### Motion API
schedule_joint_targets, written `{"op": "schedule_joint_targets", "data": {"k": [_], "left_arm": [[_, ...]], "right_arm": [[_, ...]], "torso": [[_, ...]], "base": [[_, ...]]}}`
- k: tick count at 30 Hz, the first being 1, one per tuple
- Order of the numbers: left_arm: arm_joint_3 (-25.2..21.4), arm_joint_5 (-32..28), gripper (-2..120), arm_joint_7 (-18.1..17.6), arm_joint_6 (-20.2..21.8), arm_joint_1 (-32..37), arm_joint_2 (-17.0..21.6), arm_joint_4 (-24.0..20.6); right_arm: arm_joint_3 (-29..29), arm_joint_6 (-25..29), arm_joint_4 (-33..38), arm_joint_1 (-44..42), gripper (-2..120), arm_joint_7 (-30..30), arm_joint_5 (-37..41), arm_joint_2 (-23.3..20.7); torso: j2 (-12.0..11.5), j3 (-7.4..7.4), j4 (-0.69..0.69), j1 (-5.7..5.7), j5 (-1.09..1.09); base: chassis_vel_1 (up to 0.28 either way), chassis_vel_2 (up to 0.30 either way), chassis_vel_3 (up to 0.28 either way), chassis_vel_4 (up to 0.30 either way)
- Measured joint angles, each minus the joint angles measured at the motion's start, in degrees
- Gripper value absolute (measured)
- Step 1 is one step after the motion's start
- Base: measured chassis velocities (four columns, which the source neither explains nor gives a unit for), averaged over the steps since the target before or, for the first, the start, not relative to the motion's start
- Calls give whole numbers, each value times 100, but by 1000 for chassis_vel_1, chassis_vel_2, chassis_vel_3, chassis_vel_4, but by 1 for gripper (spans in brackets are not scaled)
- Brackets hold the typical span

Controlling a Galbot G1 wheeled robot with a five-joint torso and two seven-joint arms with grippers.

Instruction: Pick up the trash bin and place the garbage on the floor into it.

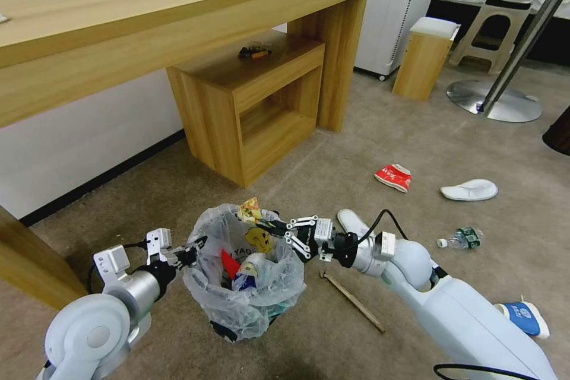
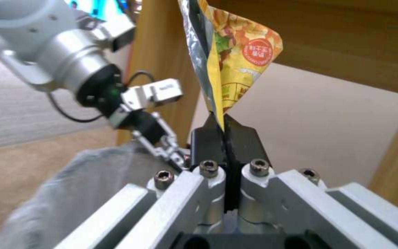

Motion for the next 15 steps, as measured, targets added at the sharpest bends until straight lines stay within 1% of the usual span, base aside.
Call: {"op": "schedule_joint_targets", "data": {"k": [1, 3, 6, 7, 15], "left_arm": [[0, 0, 3, 0, 0, 0, 0, 0], [1, 1, 3, 1, 0, -12, 0, 17], [0, 1, 3, 1, 0, -12, -1, 18], [-5, 1, 3, 5, 0, -12, 1, 18], [-30, -4, 3, 9, -1, -4, 4, 16]], "right_arm": [[0, 0, 0, 0, 0, 0, 0, 0], [59, -25, -6, 3, 0, -369, 40, -15], [66, -29, -13, 3, 0, -431, 43, -15], [84, -43, -40, -1, 0, -600, 43, -15], [124, -69, -85, -29, 0, -659, -4, 2]], "torso": [[0, 0, 0, 0, 0], [0, 0, 0, 0, 0], [0, 0, 0, 0, 0], [0, 0, 0, 0, 0], [0, 0, 0, 0, 0]], "base": [[0, 0, 0, 0], [0, 0, 0, 0], [0, 0, 0, 0], [0, 0, 0, 0], [0, 0, 0, 0]]}}
